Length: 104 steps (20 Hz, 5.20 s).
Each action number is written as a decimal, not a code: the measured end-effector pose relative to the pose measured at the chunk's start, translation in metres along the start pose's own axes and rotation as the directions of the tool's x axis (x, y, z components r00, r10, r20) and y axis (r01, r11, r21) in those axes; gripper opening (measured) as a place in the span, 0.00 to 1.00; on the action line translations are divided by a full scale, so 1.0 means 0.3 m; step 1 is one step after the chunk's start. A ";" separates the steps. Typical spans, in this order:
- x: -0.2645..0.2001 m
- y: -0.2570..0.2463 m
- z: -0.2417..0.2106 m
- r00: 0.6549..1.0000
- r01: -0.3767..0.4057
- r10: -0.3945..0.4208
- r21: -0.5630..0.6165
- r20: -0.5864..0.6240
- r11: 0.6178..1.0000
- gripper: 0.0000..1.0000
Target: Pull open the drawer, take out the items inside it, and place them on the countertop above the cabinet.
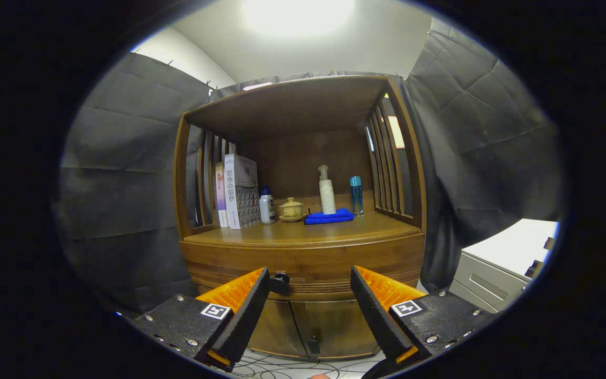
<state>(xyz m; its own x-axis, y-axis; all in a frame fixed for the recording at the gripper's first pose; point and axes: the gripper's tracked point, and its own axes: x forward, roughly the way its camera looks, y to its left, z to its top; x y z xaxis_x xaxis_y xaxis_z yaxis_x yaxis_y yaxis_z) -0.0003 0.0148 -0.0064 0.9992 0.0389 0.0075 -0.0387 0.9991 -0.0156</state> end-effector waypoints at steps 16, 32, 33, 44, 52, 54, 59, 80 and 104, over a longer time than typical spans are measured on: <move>0.281 0.137 -0.111 0.997 -0.044 0.043 -0.010 -0.071 0.999 0.95; 0.428 0.181 -0.360 0.967 -0.022 0.018 -0.013 -0.254 1.000 0.67; 0.431 0.182 -0.367 0.966 -0.021 0.018 -0.006 -0.258 1.000 0.61; 0.397 0.189 -0.369 0.964 -0.004 -0.002 -0.024 -0.265 1.000 0.39; 0.264 0.190 -0.368 0.966 -0.019 0.008 -0.043 -0.257 0.999 0.39; 0.232 0.193 -0.370 0.965 -0.020 0.012 -0.031 -0.262 0.999 0.39; 0.157 0.200 -0.371 0.967 -0.024 0.013 -0.038 -0.255 0.999 0.39; -0.051 0.233 -0.399 0.964 -0.065 0.042 -0.080 -0.262 0.995 0.39; -0.143 0.295 -0.095 0.974 -0.226 0.225 -0.081 -0.021 0.971 0.93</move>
<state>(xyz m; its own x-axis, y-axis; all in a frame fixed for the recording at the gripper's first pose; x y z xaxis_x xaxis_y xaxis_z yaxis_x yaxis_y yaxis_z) -0.0465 0.1010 -0.0366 0.9649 0.2620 -0.0174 -0.2624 0.9600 -0.0982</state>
